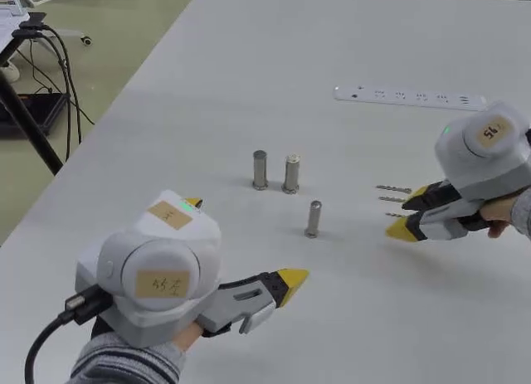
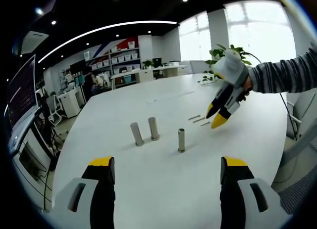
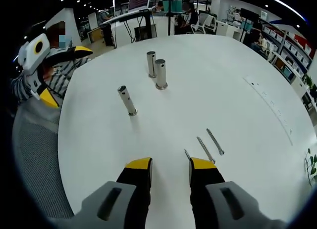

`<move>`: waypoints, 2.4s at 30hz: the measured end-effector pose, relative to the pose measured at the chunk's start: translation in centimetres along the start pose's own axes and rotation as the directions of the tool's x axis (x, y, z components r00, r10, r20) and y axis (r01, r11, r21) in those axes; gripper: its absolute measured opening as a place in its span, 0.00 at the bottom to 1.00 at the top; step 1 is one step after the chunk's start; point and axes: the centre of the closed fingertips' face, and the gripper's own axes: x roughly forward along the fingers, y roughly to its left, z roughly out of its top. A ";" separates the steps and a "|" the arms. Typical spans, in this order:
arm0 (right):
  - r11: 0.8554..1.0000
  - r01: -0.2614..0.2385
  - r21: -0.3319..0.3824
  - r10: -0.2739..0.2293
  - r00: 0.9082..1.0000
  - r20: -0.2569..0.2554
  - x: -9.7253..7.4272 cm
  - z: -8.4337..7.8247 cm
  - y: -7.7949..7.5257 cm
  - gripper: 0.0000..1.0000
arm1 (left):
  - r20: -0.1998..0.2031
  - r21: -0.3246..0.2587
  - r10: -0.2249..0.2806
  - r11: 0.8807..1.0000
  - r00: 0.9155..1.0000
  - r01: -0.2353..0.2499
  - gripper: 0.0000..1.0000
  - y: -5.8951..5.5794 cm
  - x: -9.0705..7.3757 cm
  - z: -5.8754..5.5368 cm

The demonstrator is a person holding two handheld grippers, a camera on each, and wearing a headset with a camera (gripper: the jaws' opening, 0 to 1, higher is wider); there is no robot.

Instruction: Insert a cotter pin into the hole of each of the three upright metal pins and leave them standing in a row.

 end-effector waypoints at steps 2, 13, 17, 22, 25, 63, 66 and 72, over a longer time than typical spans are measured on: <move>1.000 -0.003 -0.003 0.003 1.000 -0.025 0.1 -0.4 -0.3 0.23 | -0.002 0.000 0.000 1.000 1.000 0.000 0.86 0.0 0.0 -0.1; 0.999 -0.017 -0.049 0.012 0.994 -0.105 1.2 -1.7 -2.1 0.12 | -0.017 -0.006 0.000 1.000 1.000 0.000 0.84 -0.2 -0.2 -0.6; 0.998 -0.025 -0.056 0.017 0.991 -0.130 1.2 -1.9 -2.1 0.10 | -0.022 -0.005 -0.003 1.000 1.000 0.003 0.84 -0.3 -0.2 -0.8; 0.997 -0.035 -0.062 0.026 0.988 -0.149 1.2 -2.1 -2.1 0.05 | -0.025 -0.005 -0.004 1.000 1.000 0.004 0.83 -0.2 -0.2 -0.8; 0.996 -0.038 -0.077 0.026 0.987 -0.159 1.2 -2.1 -2.2 0.01 | -0.025 -0.004 -0.004 1.000 1.000 0.004 0.83 -0.2 -0.2 -0.8; 0.888 -0.040 -0.459 0.058 0.998 0.025 -0.2 1.1 3.2 0.00 | -0.022 0.025 -0.105 0.994 0.994 0.105 0.65 -2.3 0.4 0.0; 0.875 -0.036 -0.482 0.073 0.996 0.059 -0.5 1.9 4.5 0.00 | -0.024 0.024 -0.123 0.992 0.992 0.123 0.62 -2.7 0.5 0.0; 0.843 -0.042 -0.536 0.111 0.989 0.098 -1.0 3.2 7.0 0.00 | -0.015 0.009 -0.157 0.987 0.987 0.158 0.55 -3.5 0.7 0.4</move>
